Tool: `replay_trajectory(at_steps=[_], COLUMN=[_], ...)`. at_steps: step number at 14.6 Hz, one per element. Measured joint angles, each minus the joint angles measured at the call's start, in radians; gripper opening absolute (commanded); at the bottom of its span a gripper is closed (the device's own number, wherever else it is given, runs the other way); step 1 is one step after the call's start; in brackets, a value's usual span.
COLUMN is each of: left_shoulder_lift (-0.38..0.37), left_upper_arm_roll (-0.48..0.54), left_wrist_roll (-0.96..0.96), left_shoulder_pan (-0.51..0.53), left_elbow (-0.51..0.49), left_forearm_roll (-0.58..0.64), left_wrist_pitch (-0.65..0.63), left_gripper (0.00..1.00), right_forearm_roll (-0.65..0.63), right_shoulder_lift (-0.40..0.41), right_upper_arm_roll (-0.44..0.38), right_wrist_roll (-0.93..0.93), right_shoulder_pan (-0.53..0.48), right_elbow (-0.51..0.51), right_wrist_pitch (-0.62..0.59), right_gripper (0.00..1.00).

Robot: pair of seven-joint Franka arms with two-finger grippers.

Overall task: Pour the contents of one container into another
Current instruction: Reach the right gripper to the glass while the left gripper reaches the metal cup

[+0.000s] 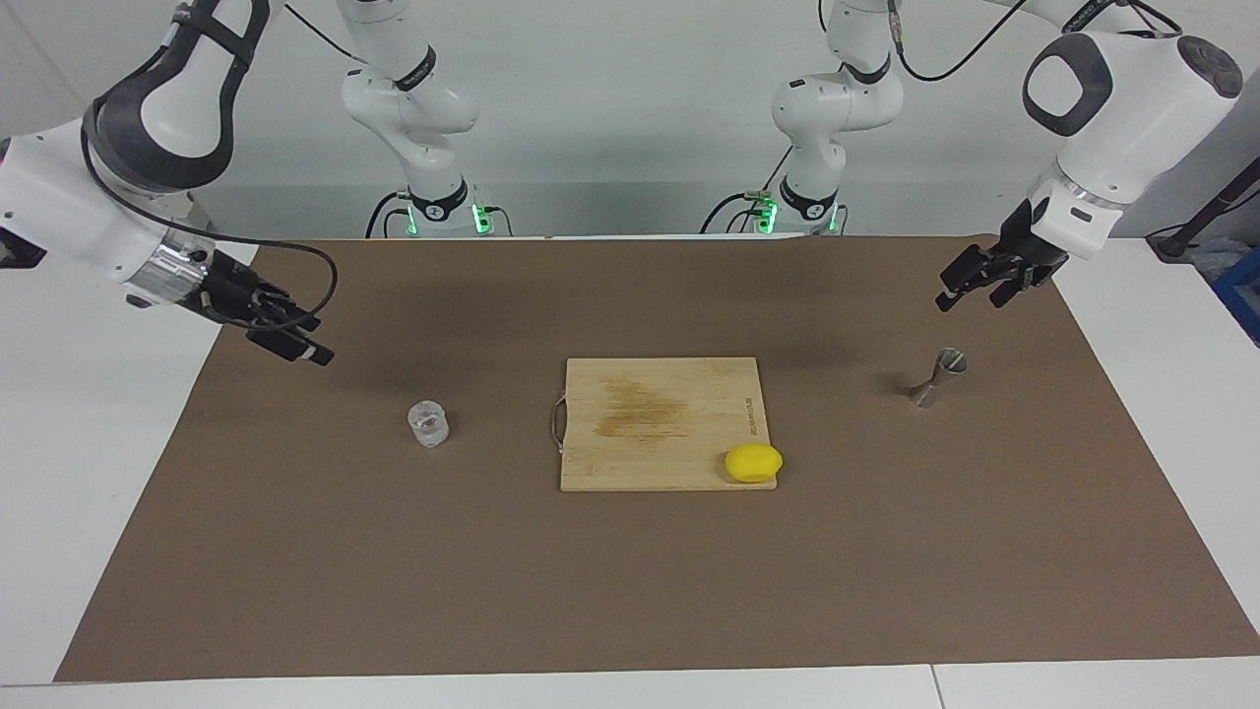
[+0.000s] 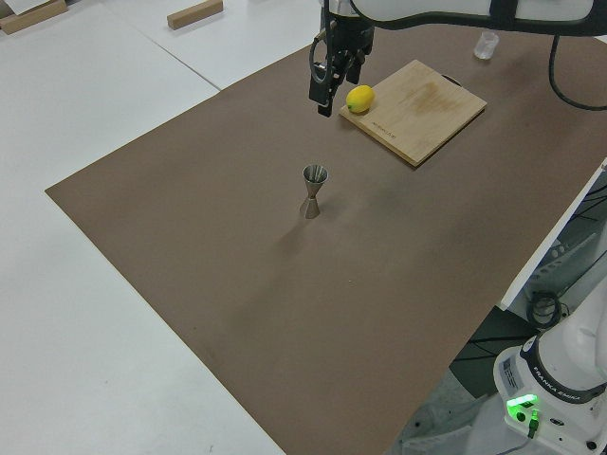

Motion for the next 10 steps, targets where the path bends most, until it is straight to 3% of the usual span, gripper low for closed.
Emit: replay_trajectory(at_steps=[5, 10], left_shoulder_lift=[0.019, 0.123], left_upper_arm_roll=[0.013, 0.014], left_wrist_roll=[0.430, 0.753], left_shoulder_pan=[0.137, 0.225], left_elbow=[-0.034, -0.017], left_forearm_roll=[-0.222, -0.411], left_wrist_pitch=[-0.045, -0.135], left_gripper=[1.00, 1.00], right_forearm_roll=[0.136, 0.278], right_shoulder_lift=[0.055, 0.134], right_upper_arm_roll=[0.001, 0.000], right_wrist_roll=[0.218, 0.361], right_shoulder_pan=[-0.010, -0.039], right_elbow=[-0.033, -0.041], right_wrist_pitch=[-0.020, -0.015], right_gripper=[1.00, 1.00])
